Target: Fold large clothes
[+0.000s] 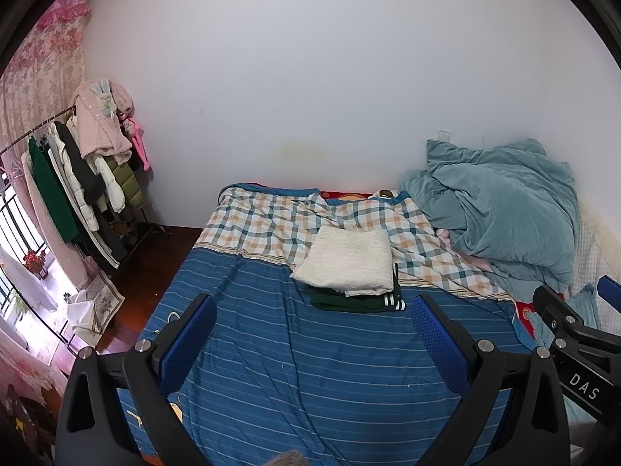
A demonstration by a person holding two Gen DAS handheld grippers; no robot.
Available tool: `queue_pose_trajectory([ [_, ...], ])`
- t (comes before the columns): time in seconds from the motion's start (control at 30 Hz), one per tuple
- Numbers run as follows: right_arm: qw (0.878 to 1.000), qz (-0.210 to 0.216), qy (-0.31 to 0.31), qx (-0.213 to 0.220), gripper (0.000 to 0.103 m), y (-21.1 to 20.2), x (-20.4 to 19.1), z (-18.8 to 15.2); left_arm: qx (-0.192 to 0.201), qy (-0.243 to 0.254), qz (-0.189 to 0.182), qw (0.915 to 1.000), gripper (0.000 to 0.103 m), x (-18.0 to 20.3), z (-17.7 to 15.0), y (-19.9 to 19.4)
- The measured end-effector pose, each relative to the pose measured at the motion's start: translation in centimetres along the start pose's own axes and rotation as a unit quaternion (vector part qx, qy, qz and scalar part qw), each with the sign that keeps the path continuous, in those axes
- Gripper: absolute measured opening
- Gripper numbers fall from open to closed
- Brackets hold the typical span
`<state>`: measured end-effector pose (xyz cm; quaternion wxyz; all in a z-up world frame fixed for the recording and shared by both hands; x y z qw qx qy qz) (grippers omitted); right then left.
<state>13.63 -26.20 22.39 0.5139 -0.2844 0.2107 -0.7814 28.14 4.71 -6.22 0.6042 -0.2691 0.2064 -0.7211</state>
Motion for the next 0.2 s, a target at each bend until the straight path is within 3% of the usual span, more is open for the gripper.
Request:
queue_pose_trajectory([
  [0.2, 1.000, 0.001, 0.000, 0.000, 0.100, -0.01, 0.00, -0.07, 0.006, -0.007, 0.000, 1.0000, 0.102, -0.39, -0.14, -0.11],
])
Point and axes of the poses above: each gripper's, at about its wrist camera, not at the fingertips, and y roughly the way its jaws point, x to its right, z to its top, the point moved 9 cm from there along y, roughly the way its jaws point, and after that the axes turned 13 degrees about -z, right-handed, at the moved point
